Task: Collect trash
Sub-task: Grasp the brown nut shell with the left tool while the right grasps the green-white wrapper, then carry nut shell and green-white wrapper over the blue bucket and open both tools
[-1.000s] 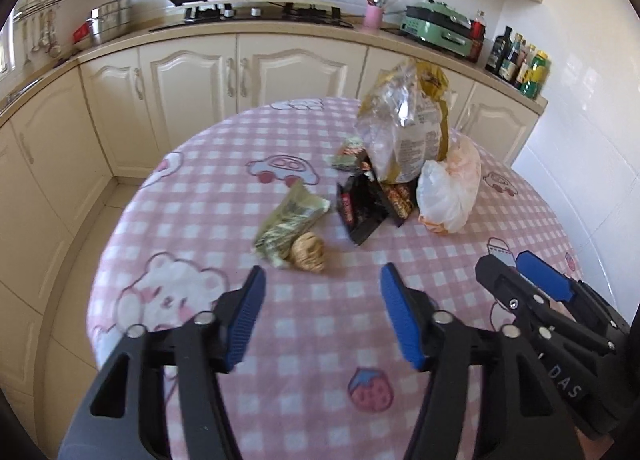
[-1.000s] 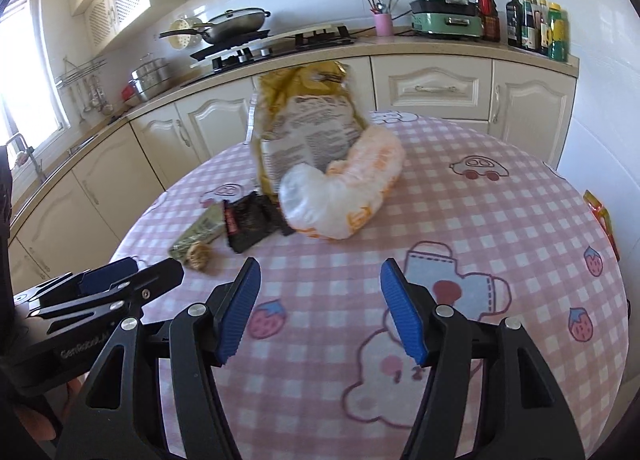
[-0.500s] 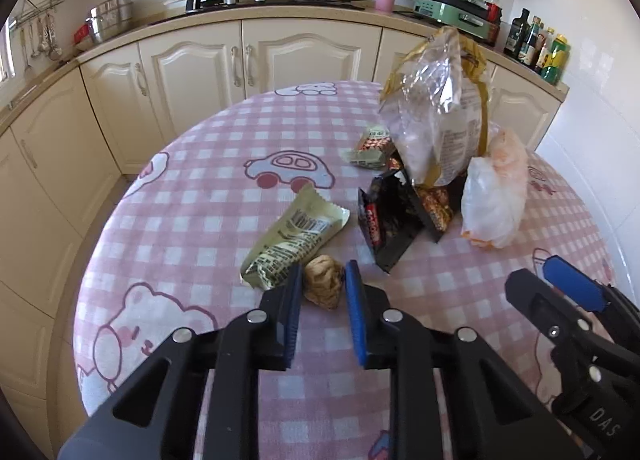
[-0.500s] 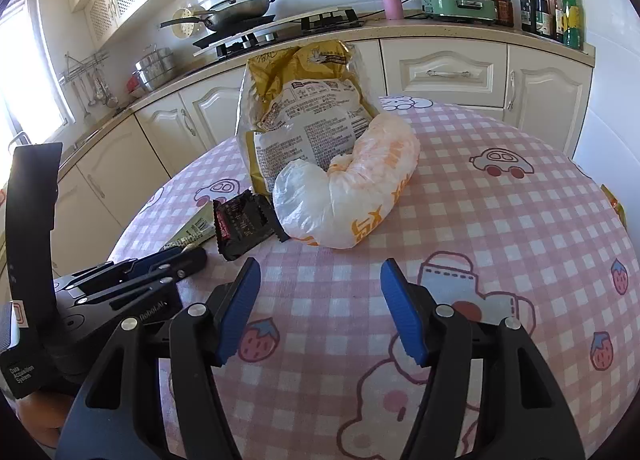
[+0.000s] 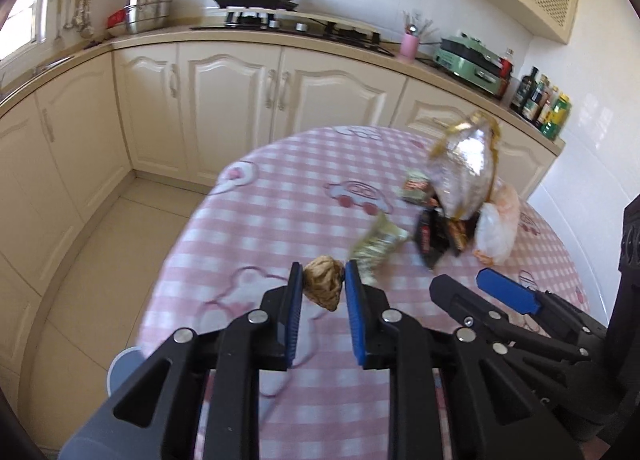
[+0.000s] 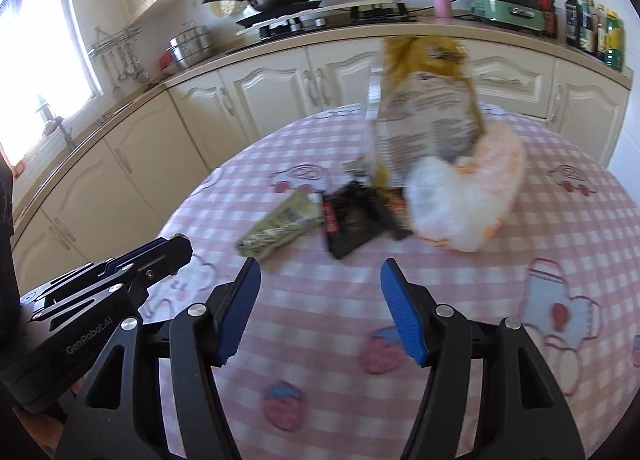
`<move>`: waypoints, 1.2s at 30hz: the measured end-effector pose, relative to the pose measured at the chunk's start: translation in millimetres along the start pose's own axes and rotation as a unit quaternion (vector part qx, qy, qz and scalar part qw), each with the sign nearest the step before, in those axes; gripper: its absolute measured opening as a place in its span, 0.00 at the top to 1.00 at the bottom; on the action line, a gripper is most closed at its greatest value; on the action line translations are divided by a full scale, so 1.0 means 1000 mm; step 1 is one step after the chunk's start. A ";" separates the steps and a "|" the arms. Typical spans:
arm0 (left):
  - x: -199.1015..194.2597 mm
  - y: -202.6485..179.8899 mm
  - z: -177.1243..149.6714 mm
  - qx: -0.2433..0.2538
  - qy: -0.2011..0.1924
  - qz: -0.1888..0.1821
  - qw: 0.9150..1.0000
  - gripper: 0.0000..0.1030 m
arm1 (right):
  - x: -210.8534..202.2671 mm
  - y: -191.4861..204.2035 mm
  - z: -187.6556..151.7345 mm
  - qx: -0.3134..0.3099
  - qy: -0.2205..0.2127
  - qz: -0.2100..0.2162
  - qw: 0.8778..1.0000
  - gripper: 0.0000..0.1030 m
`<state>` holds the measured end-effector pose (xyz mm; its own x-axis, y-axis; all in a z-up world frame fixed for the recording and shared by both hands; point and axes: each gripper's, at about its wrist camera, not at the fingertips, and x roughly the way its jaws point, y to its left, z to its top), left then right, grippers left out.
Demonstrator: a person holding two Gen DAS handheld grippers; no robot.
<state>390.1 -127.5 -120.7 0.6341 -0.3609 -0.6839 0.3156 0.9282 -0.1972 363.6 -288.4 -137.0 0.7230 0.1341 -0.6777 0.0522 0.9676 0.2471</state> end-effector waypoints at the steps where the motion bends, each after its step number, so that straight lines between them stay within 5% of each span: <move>1: -0.001 0.006 0.001 -0.004 -0.002 0.005 1.000 0.80 | 0.005 0.007 0.001 0.000 0.005 0.004 1.000 0.42; 4: -0.006 0.030 0.003 -0.017 -0.005 0.022 1.000 0.80 | 0.024 0.026 0.006 0.007 0.023 0.008 1.000 0.40; 11: -0.009 0.061 0.003 -0.028 -0.009 0.027 0.999 0.80 | 0.059 0.034 0.021 0.021 0.039 -0.058 0.997 0.40; 15: -0.011 0.070 0.001 -0.033 -0.009 0.021 0.999 0.80 | 0.064 0.041 0.019 -0.012 0.043 -0.081 0.996 0.80; 17: -0.014 0.076 0.000 -0.036 -0.010 0.017 0.999 0.80 | 0.063 0.046 0.017 -0.023 0.041 -0.084 0.995 0.82; 23: -0.031 0.101 -0.008 -0.057 -0.016 0.022 0.998 0.80 | 0.048 0.077 0.004 -0.047 0.036 -0.052 0.997 0.84; 36: -0.085 0.206 -0.055 -0.132 -0.009 0.089 0.987 0.80 | 0.040 0.218 -0.037 -0.136 0.055 0.078 0.986 0.84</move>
<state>362.4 98.9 -142.2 0.6766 -0.1884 -0.7118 0.0043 0.9677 -0.2520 378.4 -64.1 -136.0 0.6279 0.2935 -0.7209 -0.2516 0.9530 0.1689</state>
